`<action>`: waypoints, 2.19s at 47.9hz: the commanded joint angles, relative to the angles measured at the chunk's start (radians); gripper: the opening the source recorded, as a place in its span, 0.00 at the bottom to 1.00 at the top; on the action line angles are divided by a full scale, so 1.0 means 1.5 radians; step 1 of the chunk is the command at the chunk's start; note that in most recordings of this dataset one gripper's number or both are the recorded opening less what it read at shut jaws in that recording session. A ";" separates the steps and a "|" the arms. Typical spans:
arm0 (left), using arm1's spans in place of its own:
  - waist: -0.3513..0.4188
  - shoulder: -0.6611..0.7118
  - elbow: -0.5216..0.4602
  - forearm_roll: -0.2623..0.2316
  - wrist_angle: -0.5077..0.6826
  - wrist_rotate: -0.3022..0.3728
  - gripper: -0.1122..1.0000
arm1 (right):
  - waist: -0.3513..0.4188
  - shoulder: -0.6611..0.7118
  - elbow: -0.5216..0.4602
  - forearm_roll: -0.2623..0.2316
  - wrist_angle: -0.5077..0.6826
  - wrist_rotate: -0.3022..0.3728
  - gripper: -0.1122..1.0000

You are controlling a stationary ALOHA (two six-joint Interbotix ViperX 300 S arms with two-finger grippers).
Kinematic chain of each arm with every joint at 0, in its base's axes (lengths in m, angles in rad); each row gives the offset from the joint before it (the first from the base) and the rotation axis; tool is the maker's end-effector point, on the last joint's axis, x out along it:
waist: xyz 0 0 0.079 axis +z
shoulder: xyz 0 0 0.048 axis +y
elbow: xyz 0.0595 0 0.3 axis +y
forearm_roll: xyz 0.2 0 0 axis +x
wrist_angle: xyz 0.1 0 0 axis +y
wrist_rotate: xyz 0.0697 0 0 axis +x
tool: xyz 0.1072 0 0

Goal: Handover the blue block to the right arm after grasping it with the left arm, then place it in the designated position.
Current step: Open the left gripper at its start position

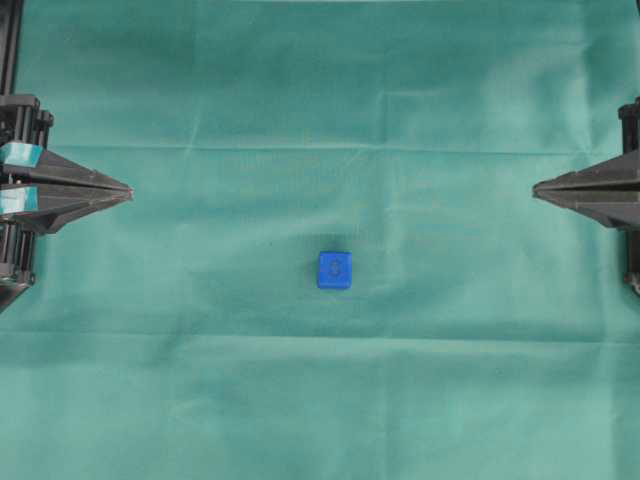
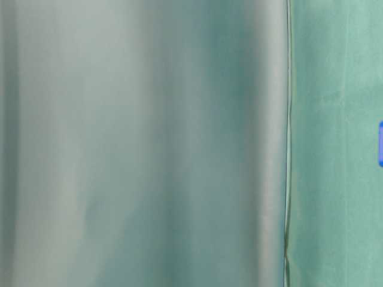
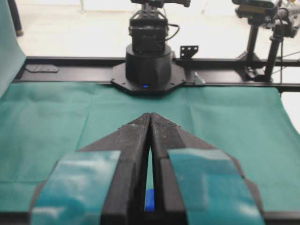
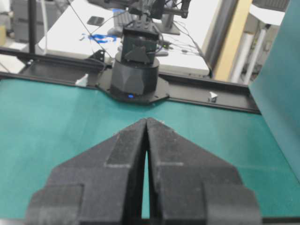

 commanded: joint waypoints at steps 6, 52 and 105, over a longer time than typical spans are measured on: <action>0.004 0.007 -0.016 -0.001 0.021 0.002 0.12 | 0.001 0.015 -0.020 0.012 0.025 0.016 0.10; 0.004 0.008 -0.025 -0.001 0.059 0.004 0.62 | -0.013 0.015 -0.037 0.013 0.057 0.057 0.38; 0.004 0.075 -0.082 -0.001 0.060 0.001 1.00 | -0.024 0.018 -0.038 0.011 0.067 0.059 0.94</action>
